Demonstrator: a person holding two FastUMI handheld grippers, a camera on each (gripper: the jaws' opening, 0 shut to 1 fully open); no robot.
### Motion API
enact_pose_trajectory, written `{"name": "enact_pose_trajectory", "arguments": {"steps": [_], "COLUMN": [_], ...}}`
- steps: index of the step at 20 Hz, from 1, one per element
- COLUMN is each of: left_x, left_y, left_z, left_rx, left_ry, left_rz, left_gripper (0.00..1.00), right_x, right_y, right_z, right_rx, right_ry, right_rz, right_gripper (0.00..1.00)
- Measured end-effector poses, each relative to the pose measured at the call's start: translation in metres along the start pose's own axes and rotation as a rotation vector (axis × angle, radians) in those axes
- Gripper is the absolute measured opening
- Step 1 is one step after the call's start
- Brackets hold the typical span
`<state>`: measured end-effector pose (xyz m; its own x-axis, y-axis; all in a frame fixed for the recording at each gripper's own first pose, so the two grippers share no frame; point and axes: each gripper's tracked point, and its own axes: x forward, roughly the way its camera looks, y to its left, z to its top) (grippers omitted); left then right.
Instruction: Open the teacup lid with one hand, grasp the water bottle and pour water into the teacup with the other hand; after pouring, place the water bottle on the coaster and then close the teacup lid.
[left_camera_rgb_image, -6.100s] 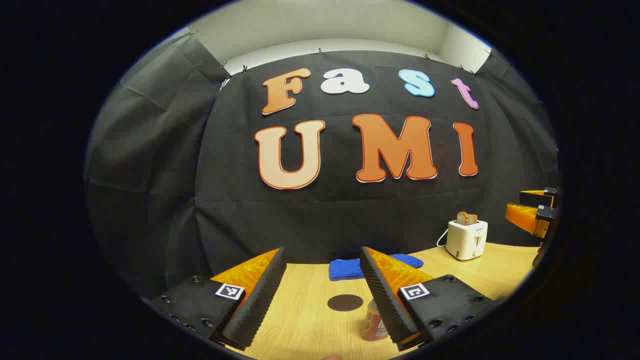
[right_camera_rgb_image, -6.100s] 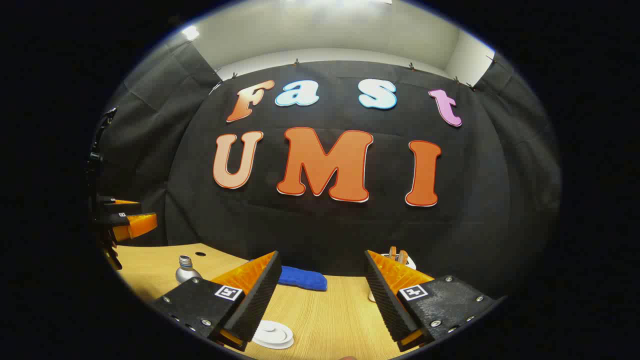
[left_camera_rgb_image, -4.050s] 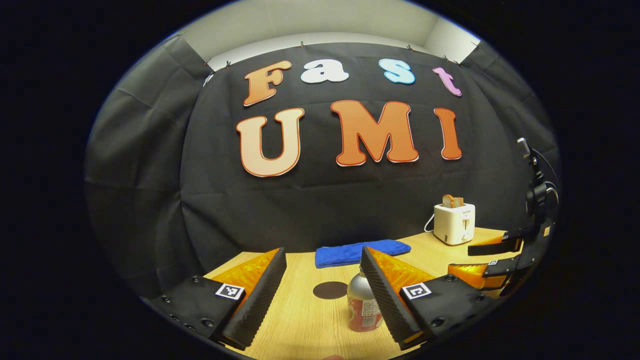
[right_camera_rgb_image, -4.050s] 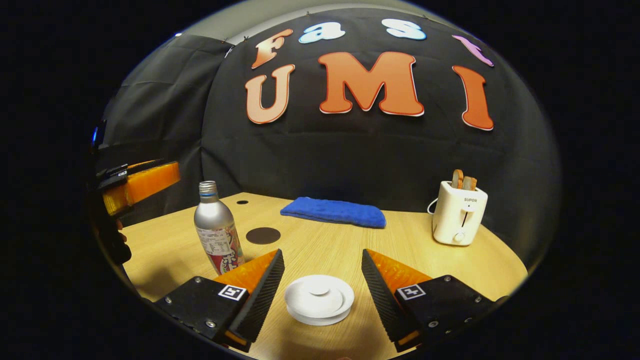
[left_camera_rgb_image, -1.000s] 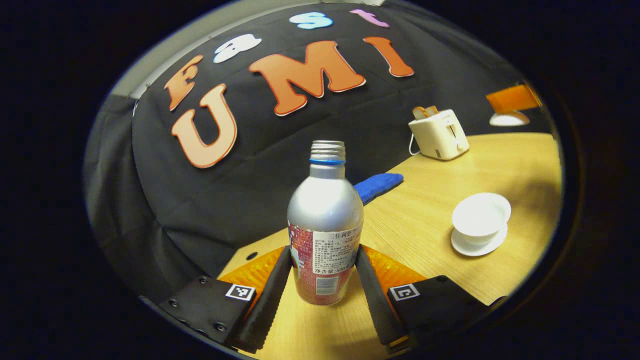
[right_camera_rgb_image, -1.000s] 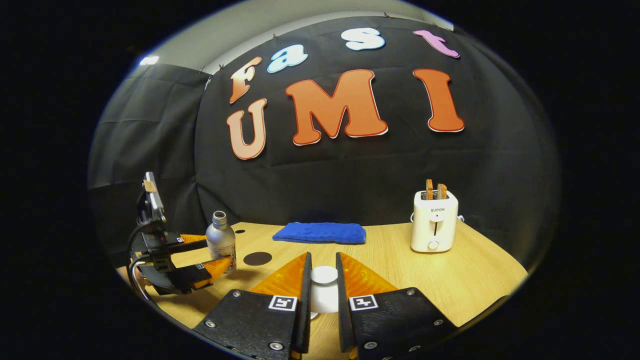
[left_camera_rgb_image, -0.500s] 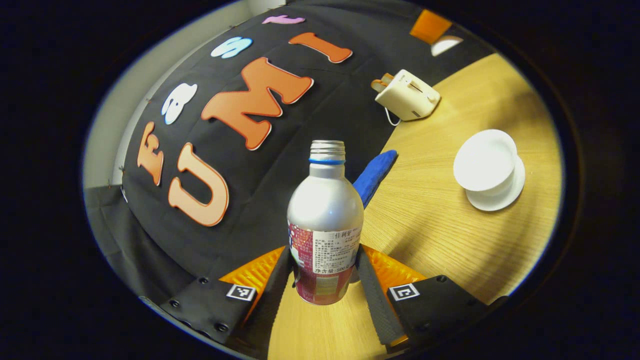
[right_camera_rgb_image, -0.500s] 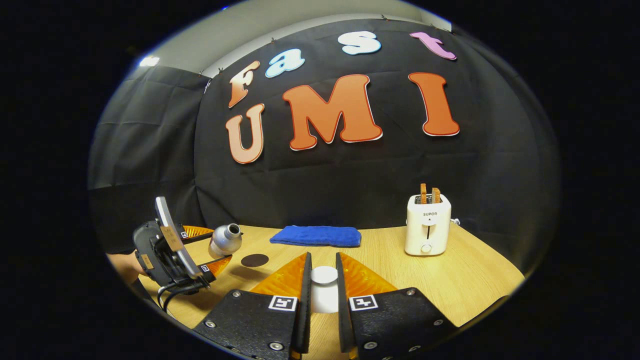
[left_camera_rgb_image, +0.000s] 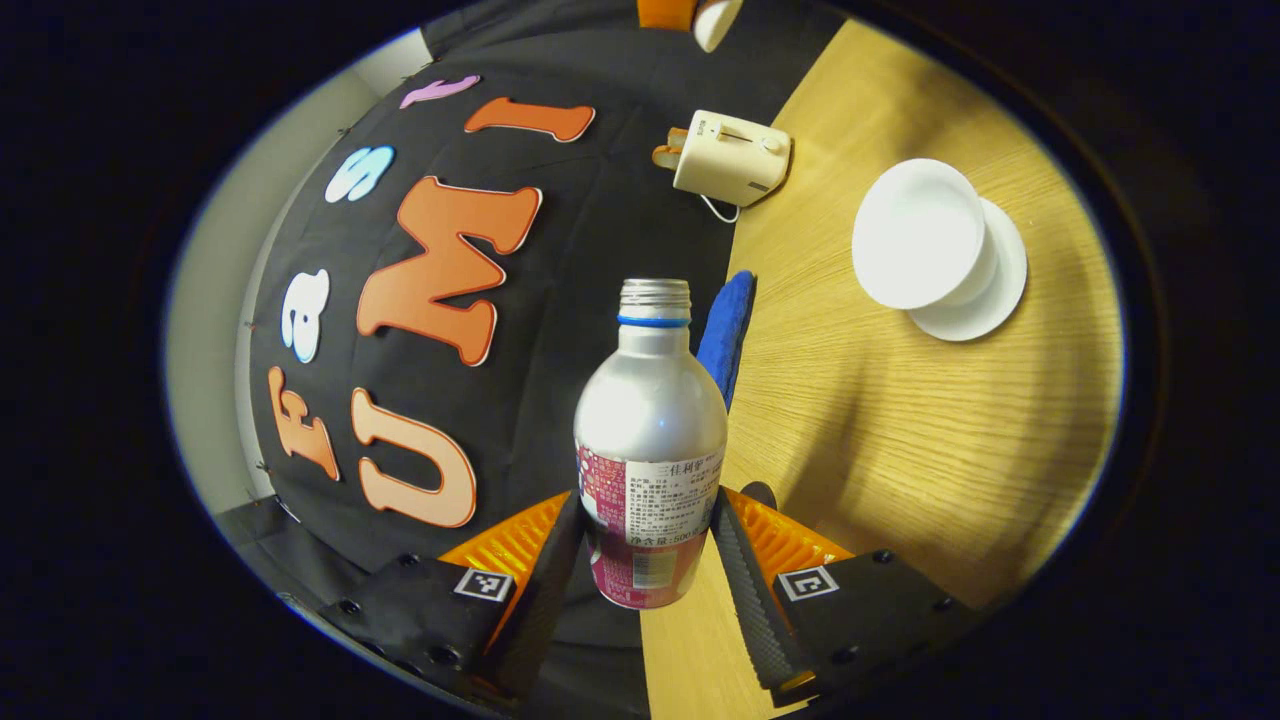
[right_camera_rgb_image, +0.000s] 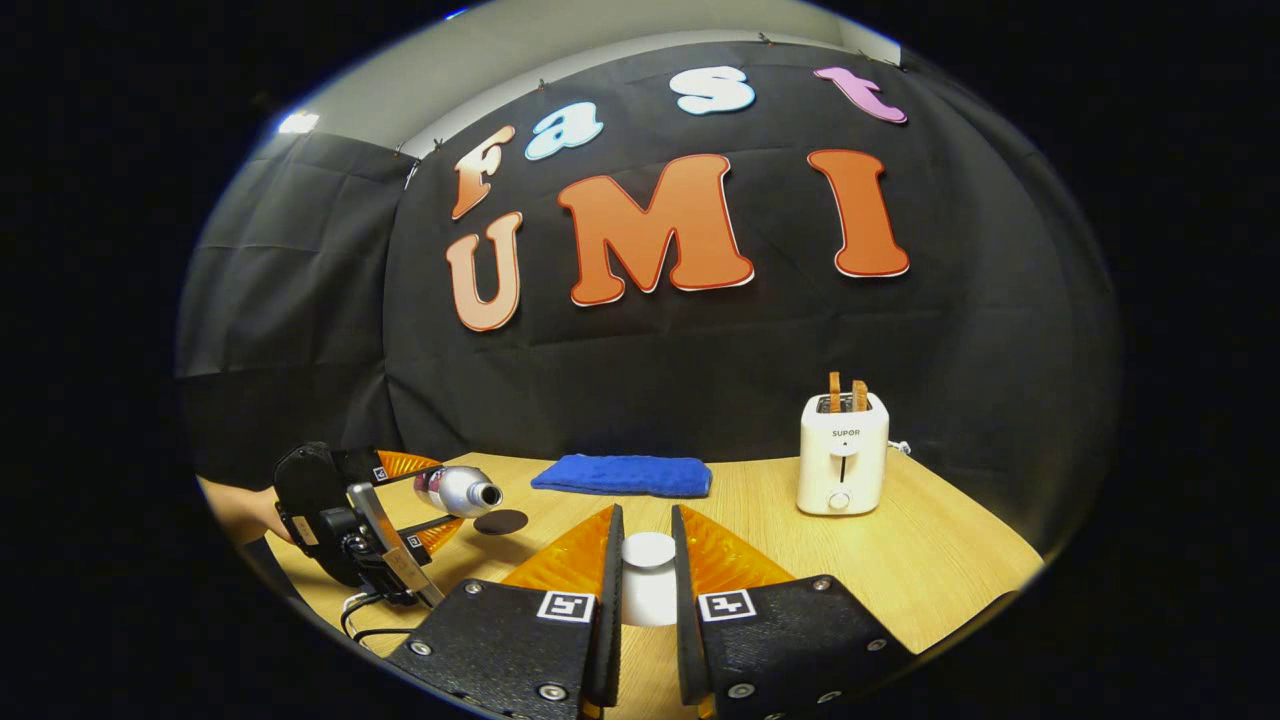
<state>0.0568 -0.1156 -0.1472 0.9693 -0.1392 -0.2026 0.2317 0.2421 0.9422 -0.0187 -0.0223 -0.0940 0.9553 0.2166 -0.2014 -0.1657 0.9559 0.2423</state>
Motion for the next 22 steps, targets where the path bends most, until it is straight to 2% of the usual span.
{"name": "enact_pose_trajectory", "arguments": {"steps": [2,5,6,9,10,11,14,17,21,22], "left_x": [-0.001,-0.001,-0.002,-0.005,-0.006,-0.007,-0.009,-0.008,-0.003,-0.004], "left_y": [0.004,0.011,0.014,0.017,0.018,0.017,0.02,0.019,0.019,0.02], "left_z": [0.003,0.011,0.011,0.019,0.021,0.023,0.029,0.034,0.044,0.044], "left_rx": [0.061,0.163,0.195,0.27,0.289,0.306,0.359,0.408,0.462,0.467], "left_ry": [-0.014,-0.042,-0.052,-0.085,-0.092,-0.1,-0.127,-0.146,-0.166,-0.169], "left_rz": [0.015,0.044,0.05,0.062,0.069,0.075,0.094,0.097,0.099,0.102], "left_gripper": [0.81,0.81,0.84,0.77,0.84,0.78,0.84,0.77,0.78,0.81], "right_x": [-0.001,-0.001,-0.001,-0.002,-0.003,-0.003,-0.003,-0.005,-0.006,-0.006], "right_y": [-0.002,-0.003,-0.005,-0.005,-0.006,-0.005,-0.006,-0.007,-0.008,-0.008], "right_z": [-0.001,-0.001,-0.001,-0.001,0.0,-0.001,0.0,0.0,0.001,0.002], "right_rx": [-0.001,-0.002,-0.001,-0.001,0.0,0.002,0.0,0.002,0.007,0.009], "right_ry": [0.002,-0.001,-0.002,-0.006,-0.007,-0.005,-0.009,-0.01,-0.015,-0.016], "right_rz": [-0.006,-0.016,-0.018,-0.022,-0.026,-0.025,-0.028,-0.03,-0.035,-0.036], "right_gripper": [0.23,0.24,0.24,0.24,0.24,0.24,0.23,0.24,0.24,0.24]}}
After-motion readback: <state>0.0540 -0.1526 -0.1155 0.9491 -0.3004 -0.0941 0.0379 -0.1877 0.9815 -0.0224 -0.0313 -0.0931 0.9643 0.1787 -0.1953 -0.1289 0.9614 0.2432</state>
